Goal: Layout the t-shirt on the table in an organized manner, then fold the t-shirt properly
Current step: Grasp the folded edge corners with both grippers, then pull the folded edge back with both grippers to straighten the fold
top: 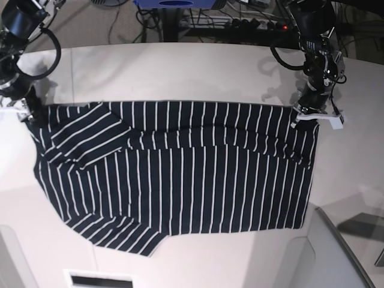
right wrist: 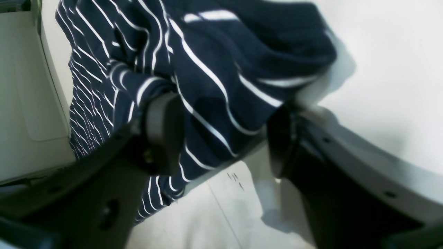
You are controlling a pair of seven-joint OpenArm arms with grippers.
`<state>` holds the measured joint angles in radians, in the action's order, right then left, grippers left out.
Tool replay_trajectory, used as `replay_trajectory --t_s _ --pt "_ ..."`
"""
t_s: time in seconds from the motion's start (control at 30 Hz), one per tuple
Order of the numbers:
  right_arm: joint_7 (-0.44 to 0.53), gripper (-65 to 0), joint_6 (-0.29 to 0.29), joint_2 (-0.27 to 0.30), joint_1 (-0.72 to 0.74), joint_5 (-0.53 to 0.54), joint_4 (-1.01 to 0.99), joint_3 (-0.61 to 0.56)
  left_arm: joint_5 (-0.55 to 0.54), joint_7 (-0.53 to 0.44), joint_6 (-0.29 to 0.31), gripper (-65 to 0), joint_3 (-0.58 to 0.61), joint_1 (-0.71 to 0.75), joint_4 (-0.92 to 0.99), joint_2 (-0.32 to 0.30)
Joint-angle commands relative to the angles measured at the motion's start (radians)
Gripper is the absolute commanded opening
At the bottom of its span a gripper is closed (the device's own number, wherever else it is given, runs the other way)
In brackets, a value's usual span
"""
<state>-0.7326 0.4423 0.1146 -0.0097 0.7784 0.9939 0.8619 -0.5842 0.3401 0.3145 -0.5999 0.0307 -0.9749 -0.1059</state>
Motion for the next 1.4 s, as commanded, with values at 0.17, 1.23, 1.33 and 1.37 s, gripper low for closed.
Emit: replay_trajectory --t_s 0.17,1.23,1.33,1.37 --pt "0.040 -48.5 -0.001 0.012 0.007 -0.004 0.009 0.000 0.022 0.026 -0.025 -65.0 -0.001 0.001 -0.003 -0.010" --pt "-0.213 -65.0 -0.153 0.061 0.162 -0.004 0.334 -0.096 0.020 0.296 -0.142 -65.0 -0.002 -0.096 -0.339 -0.054" --pt "-0.252 -65.0 -0.205 0.061 0.210 -0.004 0.334 -0.092 0.020 0.319 -0.143 -65.0 -0.004 -0.134 -0.356 -0.054" --pt "-0.258 -65.0 -0.228 0.061 0.216 -0.001 0.334 -0.092 0.020 0.319 -0.145 -65.0 -0.004 -0.136 -0.370 -0.054"
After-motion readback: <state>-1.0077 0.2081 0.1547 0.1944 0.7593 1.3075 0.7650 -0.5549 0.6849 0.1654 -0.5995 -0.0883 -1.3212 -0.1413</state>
